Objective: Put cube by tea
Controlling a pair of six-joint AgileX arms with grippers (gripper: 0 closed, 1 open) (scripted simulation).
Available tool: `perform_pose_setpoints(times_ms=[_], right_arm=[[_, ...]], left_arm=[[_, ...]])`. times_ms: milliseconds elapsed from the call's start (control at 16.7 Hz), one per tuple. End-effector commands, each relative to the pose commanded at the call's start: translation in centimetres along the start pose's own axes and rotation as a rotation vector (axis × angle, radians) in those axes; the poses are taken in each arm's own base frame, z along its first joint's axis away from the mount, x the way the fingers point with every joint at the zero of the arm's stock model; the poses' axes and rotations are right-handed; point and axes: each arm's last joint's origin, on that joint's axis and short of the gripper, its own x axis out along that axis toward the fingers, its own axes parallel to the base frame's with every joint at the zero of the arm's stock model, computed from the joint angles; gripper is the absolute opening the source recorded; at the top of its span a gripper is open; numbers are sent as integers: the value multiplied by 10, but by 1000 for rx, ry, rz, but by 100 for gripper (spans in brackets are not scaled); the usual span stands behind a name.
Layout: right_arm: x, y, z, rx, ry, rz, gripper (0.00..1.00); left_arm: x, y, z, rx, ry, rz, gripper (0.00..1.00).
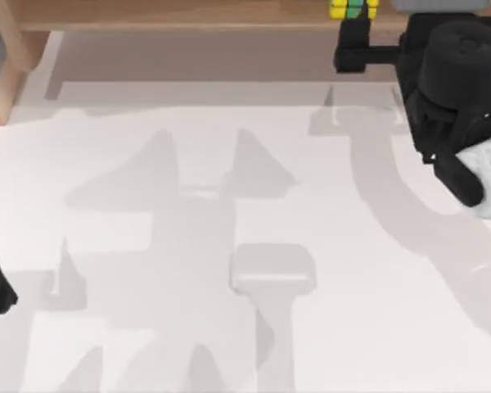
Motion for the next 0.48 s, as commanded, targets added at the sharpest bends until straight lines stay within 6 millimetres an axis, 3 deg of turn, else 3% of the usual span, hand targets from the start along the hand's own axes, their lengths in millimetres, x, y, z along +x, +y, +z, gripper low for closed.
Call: perform_pose_setpoints(times_ms=[240, 480], right_arm=[[23, 34, -35, 10, -17, 0, 100], [27, 41, -41, 17, -27, 0, 100]], left_arm=[[0, 0, 0, 0, 0, 0, 100], [0, 0, 0, 0, 0, 0, 100]])
